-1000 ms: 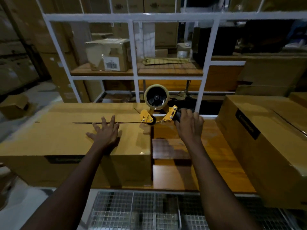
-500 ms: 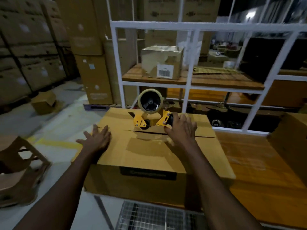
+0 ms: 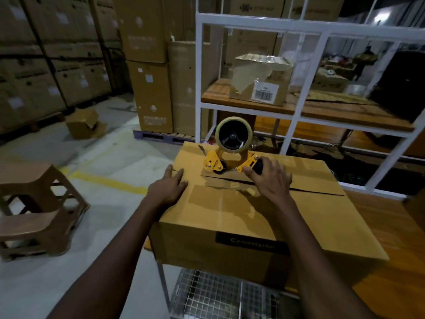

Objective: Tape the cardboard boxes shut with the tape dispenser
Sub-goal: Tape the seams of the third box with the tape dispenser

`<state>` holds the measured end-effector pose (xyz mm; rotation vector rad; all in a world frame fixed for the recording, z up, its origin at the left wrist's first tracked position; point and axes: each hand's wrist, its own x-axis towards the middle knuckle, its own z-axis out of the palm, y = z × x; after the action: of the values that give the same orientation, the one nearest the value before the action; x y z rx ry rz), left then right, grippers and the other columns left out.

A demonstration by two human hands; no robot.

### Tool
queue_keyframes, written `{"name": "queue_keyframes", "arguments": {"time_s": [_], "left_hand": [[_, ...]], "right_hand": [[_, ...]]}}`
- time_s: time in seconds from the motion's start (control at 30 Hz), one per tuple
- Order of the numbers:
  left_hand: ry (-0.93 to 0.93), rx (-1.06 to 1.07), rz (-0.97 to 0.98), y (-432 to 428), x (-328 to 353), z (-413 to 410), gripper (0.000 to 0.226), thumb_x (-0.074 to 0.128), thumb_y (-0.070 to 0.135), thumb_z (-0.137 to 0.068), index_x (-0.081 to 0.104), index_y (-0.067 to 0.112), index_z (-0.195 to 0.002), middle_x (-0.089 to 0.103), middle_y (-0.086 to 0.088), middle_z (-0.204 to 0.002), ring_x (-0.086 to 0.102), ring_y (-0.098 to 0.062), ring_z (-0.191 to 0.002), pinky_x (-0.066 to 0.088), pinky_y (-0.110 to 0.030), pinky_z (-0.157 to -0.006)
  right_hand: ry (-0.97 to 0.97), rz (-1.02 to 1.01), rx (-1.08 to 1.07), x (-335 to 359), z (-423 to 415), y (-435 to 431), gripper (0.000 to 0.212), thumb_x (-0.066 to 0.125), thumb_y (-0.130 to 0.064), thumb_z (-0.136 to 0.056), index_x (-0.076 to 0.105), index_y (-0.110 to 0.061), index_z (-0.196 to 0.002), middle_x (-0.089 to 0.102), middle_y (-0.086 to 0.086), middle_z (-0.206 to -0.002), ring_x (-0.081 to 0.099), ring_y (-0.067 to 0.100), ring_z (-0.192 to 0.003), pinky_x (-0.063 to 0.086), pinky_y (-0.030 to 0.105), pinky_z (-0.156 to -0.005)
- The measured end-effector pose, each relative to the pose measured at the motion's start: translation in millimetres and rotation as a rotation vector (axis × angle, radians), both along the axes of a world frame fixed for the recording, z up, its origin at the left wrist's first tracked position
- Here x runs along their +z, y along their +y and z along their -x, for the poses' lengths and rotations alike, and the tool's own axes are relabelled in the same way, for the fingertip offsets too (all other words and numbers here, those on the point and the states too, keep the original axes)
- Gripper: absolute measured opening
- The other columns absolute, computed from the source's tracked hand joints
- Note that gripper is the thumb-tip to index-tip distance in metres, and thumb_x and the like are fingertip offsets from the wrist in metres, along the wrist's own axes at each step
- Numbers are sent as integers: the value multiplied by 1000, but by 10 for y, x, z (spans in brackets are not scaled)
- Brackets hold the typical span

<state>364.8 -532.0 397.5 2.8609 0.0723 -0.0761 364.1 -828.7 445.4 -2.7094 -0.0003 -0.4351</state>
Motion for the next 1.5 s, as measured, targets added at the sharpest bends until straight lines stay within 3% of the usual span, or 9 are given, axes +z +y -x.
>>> {"name": "queue_keyframes", "arguments": {"time_s": [0.33,0.6,0.73,0.8,0.87,1.0,1.07,1.33,1.5], "left_hand": [[-27,-108,79,-741,-23,551,60,25,53,-103,15,29,-158,-8,-5,-166,34,-34,-141,40,-43,-102],[-44,-95,208,-708,-122,522,60,31,54,-102,21,32,-156,-3,-3,-166,24,-36,-145,33,-49,-111],[-341,-23,222,-729,-48,601,51,42,38,-101,35,28,-150,30,-7,-159,37,-37,-136,38,-53,-105],[-602,70,373,-755,60,599,41,50,25,-97,53,25,-138,58,-6,-137,53,-31,-122,46,-49,-97],[-703,203,657,-807,210,552,35,52,16,-96,62,19,-129,67,-5,-123,60,-23,-108,50,-42,-90],[-263,300,1689,-960,624,505,36,34,31,-107,45,23,-140,67,-11,-124,62,-25,-106,47,-46,-92],[-211,296,1848,-997,724,507,36,30,35,-107,42,26,-139,69,-11,-121,62,-27,-112,41,-51,-99],[-258,152,1656,-1088,657,655,37,26,38,-107,50,36,-135,68,-2,-124,63,-15,-106,46,-39,-85],[40,158,1602,-1138,410,740,42,30,41,-105,52,26,-138,67,-2,-125,66,-25,-97,52,-43,-81]], "right_hand": [[-50,-104,94,173,80,-28,54,50,-63,-88,45,-15,-112,54,5,-103,52,28,-95,38,44,-85],[-4,-272,84,197,112,-110,69,36,-77,-76,51,-17,-107,53,6,-107,50,30,-101,39,47,-87],[-19,-308,101,263,99,-140,78,30,-84,-71,52,-18,-105,53,7,-106,50,32,-101,40,51,-89],[-51,-310,127,282,96,-144,79,31,-83,-71,53,-17,-110,55,7,-109,50,32,-104,39,50,-89],[-59,-326,153,305,79,-145,71,32,-82,-72,51,-21,-103,54,5,-105,50,32,-102,37,48,-85],[-88,-369,162,376,44,-115,52,38,-76,-78,48,-26,-89,57,4,-95,52,33,-95,39,47,-79],[-92,-381,165,392,45,-89,45,40,-72,-80,47,-28,-87,58,4,-94,53,32,-93,41,49,-81],[-105,-380,149,379,102,-60,49,40,-71,-81,50,-27,-100,59,4,-103,53,32,-101,41,52,-88],[-127,-467,157,375,107,-38,67,35,-85,-74,52,-25,-100,60,3,-102,57,30,-97,45,50,-83]]}}
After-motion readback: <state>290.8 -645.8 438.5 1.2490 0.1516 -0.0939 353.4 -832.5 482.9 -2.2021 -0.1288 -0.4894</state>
